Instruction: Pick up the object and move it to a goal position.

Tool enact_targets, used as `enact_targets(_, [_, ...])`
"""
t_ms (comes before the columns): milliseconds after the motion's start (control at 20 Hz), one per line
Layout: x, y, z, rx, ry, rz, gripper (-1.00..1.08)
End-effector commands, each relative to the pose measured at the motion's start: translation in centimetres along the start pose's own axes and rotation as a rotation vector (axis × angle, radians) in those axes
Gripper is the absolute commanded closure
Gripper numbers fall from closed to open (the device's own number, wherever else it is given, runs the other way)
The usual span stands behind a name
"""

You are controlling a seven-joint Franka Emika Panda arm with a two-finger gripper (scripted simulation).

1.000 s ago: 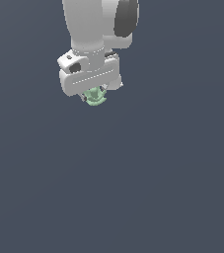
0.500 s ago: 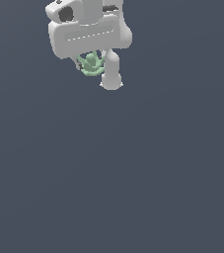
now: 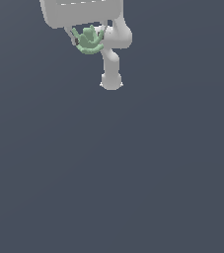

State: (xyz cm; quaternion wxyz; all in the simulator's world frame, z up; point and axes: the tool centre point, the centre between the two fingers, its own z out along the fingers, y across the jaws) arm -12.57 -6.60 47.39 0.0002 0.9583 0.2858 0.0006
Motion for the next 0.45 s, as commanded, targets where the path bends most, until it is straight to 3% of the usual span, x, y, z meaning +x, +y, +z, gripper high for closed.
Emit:
enact_targets(0, [-0.15,-0.08,-0.86,0.001,-0.001,0.0,1.08])
enact_targets(400, [-0.14,-0.03,-1.36,0.001,-0.001,0.0,1.08])
